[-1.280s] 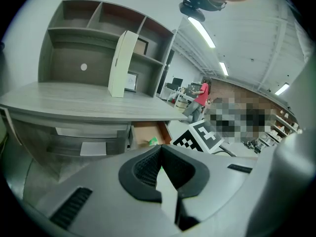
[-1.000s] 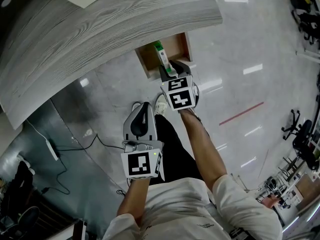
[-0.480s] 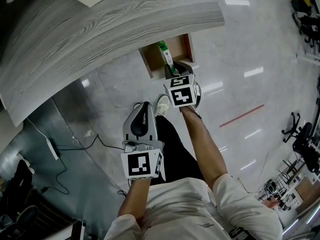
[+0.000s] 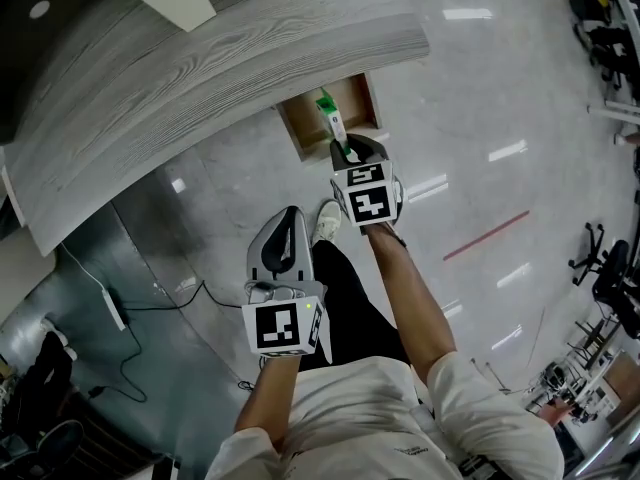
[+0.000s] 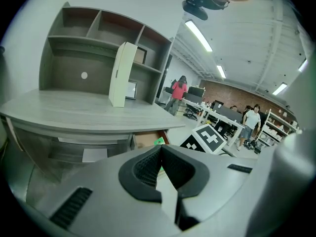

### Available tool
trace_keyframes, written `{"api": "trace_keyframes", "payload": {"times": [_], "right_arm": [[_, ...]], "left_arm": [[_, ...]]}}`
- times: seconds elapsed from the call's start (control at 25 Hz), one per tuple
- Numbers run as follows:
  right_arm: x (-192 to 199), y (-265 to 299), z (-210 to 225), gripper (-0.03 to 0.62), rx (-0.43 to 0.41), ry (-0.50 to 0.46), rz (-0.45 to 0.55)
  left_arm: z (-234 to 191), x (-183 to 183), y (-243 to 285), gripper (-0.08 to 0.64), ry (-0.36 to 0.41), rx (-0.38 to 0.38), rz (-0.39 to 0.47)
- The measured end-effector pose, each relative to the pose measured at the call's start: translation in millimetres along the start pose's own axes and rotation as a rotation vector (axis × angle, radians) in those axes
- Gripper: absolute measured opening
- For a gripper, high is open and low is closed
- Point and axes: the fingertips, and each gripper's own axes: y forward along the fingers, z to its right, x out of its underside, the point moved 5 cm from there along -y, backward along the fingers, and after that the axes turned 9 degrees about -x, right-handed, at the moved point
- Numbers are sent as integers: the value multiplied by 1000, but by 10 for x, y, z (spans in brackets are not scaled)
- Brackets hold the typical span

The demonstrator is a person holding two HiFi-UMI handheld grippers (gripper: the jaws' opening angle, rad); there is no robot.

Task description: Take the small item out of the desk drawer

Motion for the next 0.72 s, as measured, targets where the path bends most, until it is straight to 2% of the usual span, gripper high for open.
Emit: {"api": "trace_keyframes", "payload": {"times": [0.44, 0.72], "right_arm": [[-176, -640, -279, 107, 9, 13, 84], [-299, -1102, -456, 107, 10, 21, 173]], "left_arm": [[37, -277, -371, 15, 36, 37, 11], [-7, -483, -580, 15, 71, 50, 21]]}}
